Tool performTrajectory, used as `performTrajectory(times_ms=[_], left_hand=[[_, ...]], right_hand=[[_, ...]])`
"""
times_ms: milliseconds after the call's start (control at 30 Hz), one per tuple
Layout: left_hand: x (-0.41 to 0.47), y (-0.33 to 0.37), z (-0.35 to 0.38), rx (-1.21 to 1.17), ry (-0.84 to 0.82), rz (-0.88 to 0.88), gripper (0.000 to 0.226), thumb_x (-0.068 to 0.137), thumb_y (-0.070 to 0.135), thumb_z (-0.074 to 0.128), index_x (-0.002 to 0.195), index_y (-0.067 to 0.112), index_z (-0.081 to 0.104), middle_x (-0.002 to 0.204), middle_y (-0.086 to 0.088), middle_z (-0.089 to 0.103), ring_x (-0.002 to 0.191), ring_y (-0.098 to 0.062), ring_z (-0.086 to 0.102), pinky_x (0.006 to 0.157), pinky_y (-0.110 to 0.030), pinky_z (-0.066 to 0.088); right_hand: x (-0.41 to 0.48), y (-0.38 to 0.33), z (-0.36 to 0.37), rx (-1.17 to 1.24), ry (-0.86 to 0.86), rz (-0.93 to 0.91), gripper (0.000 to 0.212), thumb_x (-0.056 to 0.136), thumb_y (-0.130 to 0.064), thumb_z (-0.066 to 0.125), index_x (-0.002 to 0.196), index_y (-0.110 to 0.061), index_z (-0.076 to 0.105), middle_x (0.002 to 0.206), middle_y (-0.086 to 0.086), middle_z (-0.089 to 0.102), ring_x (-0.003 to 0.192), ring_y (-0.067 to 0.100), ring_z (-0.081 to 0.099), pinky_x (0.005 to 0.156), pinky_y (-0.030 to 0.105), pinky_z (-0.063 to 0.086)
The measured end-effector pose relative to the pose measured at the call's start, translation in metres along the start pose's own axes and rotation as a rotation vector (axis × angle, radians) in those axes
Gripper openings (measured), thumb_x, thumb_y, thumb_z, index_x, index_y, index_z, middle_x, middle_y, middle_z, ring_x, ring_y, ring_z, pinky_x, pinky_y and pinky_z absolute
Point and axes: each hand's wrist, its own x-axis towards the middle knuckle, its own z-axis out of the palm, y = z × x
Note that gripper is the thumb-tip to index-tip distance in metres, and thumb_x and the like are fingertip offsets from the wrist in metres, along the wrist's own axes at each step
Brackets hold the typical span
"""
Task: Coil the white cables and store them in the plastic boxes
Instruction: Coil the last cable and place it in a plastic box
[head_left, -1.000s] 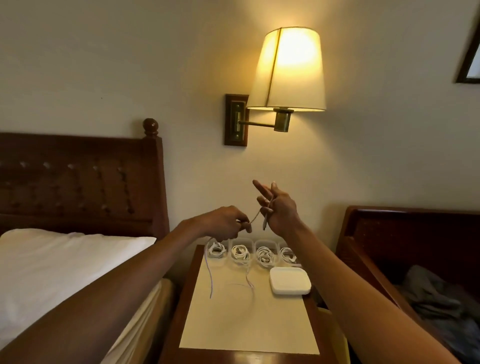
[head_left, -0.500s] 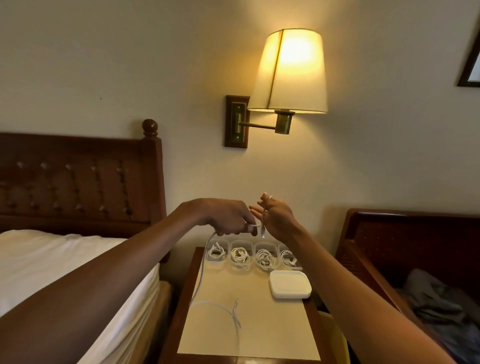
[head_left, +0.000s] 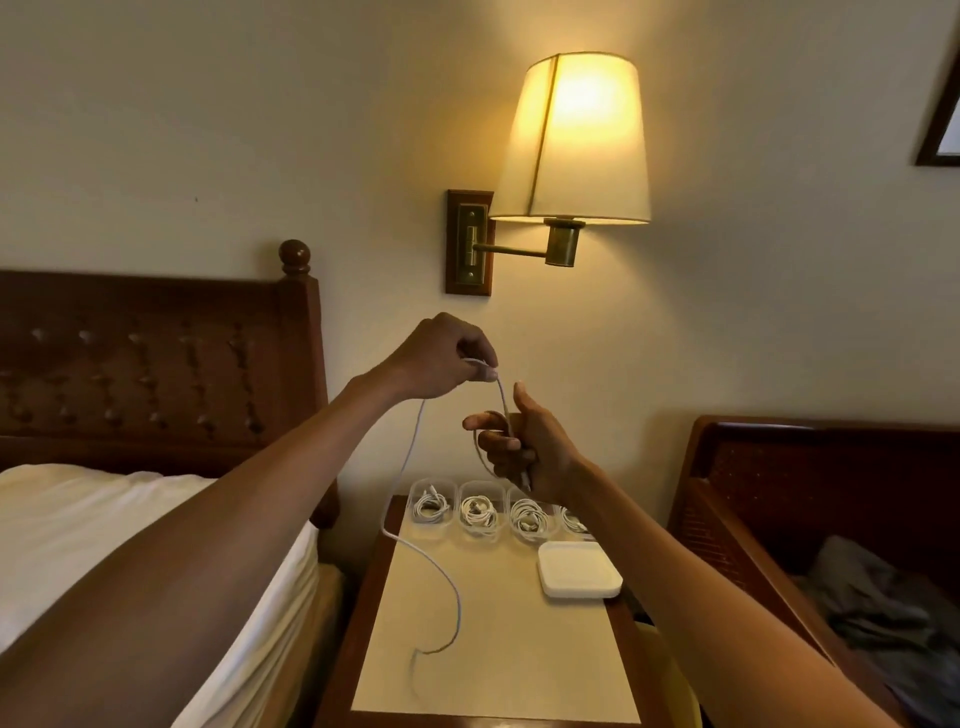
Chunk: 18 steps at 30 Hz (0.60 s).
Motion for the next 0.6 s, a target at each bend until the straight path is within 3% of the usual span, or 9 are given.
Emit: performTrajectory(times_ms=[100, 200, 300, 433, 500, 600], left_hand=[[0.000, -0.014, 0.006, -0.007, 0.067, -0.046, 0.010, 0.084, 0.021, 0.077, 0.092, 0.016, 0.076, 0.088, 0.004, 0.072, 0.081, -0.008, 0.065, 0.070, -0.025, 0.052], [-0.007, -0.030, 0.017, -0.047, 0.028, -0.126, 0.007, 0.086, 0.018, 0.075, 0.092, 0.015, 0.077, 0.083, 0.001, 0.072, 0.069, -0.012, 0.064, 0.062, -0.032, 0.053], [-0.019, -0.040, 0.029, -0.109, -0.088, -0.250, 0.013, 0.094, 0.015, 0.064, 0.098, 0.016, 0.076, 0.078, -0.005, 0.068, 0.065, -0.022, 0.058, 0.056, -0.034, 0.049], [-0.037, -0.028, 0.051, -0.317, -0.259, -0.415, 0.024, 0.103, 0.026, 0.050, 0.101, 0.018, 0.073, 0.075, -0.008, 0.059, 0.060, -0.018, 0.052, 0.051, -0.030, 0.047], [-0.043, -0.020, 0.058, -0.434, -0.359, -0.477, 0.027, 0.105, 0.027, 0.044, 0.107, 0.017, 0.069, 0.077, -0.008, 0.056, 0.060, -0.018, 0.051, 0.055, -0.031, 0.048], [-0.047, -0.010, 0.057, -0.586, -0.542, -0.547, 0.027, 0.106, 0.026, 0.041, 0.119, 0.019, 0.065, 0.079, -0.008, 0.054, 0.066, -0.018, 0.049, 0.065, -0.033, 0.047]], right_hand=[[0.000, -0.002, -0.003, 0.087, -0.123, 0.042, 0.083, 0.097, -0.065, 0.011, 0.097, -0.001, 0.063, 0.051, -0.001, 0.037, 0.034, 0.005, 0.026, 0.035, 0.017, 0.026], [0.000, -0.004, -0.005, 0.155, -0.192, 0.044, 0.068, 0.103, -0.050, 0.015, 0.100, -0.002, 0.063, 0.057, 0.000, 0.041, 0.036, 0.004, 0.029, 0.036, 0.016, 0.028], [-0.004, -0.010, -0.007, 0.198, -0.138, -0.007, 0.048, 0.104, -0.033, 0.025, 0.104, -0.001, 0.060, 0.062, -0.001, 0.044, 0.038, 0.003, 0.032, 0.037, 0.013, 0.029], [-0.005, -0.019, -0.011, 0.257, -0.082, -0.069, 0.048, 0.105, -0.031, 0.028, 0.120, 0.004, 0.057, 0.076, 0.005, 0.055, 0.044, 0.005, 0.041, 0.040, 0.012, 0.035], [-0.005, -0.025, -0.011, 0.212, -0.036, -0.135, 0.050, 0.106, -0.033, 0.028, 0.128, 0.005, 0.053, 0.094, 0.011, 0.064, 0.055, 0.009, 0.054, 0.046, 0.014, 0.046], [-0.003, -0.036, -0.012, 0.129, 0.097, -0.264, 0.054, 0.106, -0.037, 0.025, 0.134, 0.004, 0.047, 0.126, 0.017, 0.063, 0.096, 0.022, 0.068, 0.078, 0.027, 0.058]])
